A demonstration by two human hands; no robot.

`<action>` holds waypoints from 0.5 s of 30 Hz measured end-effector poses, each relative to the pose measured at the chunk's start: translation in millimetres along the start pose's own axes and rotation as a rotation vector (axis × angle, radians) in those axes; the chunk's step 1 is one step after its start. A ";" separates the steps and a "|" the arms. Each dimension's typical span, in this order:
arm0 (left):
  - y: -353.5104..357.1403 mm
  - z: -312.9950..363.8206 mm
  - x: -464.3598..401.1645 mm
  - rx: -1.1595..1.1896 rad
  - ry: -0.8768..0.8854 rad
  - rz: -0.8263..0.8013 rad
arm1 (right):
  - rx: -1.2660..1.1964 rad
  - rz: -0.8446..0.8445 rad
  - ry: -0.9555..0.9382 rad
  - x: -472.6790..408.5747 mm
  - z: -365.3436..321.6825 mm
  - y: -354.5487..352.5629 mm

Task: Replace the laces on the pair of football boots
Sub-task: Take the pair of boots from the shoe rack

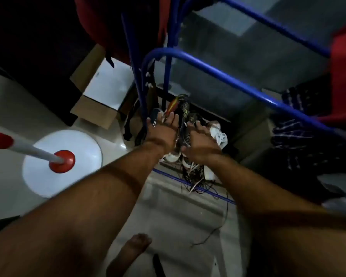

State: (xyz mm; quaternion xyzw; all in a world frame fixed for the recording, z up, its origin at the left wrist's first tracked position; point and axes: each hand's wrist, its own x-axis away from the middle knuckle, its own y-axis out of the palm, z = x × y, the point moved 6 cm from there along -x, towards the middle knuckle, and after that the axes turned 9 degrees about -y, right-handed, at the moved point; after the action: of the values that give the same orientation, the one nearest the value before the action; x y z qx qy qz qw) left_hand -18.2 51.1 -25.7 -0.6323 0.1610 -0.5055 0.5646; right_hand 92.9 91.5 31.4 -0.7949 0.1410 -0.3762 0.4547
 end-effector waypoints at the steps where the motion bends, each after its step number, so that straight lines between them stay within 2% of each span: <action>1: 10.2 -2.2 -10.8 0.021 -0.013 -0.024 | -0.006 -0.011 -0.001 -10.6 3.9 8.2; 5: 41.7 -11.2 -37.4 0.158 0.002 -0.032 | -0.060 -0.050 0.076 -43.8 23.6 36.3; 10: 38.5 -10.2 -34.2 0.296 0.066 0.152 | -0.104 -0.005 0.192 -71.5 36.1 41.4; 12: 43.5 -10.4 -33.0 0.300 0.051 0.177 | -0.117 0.007 0.249 -72.8 47.7 41.8; 15: 46.2 -11.8 -31.8 0.274 0.051 0.200 | -0.073 0.045 0.207 -64.2 57.5 27.5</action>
State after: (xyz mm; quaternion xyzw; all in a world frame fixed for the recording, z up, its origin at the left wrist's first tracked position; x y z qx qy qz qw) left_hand -24.8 54.8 -82.5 -0.5173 0.1669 -0.4797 0.6888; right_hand 94.4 148.2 -39.0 -0.7645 0.2188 -0.4405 0.4167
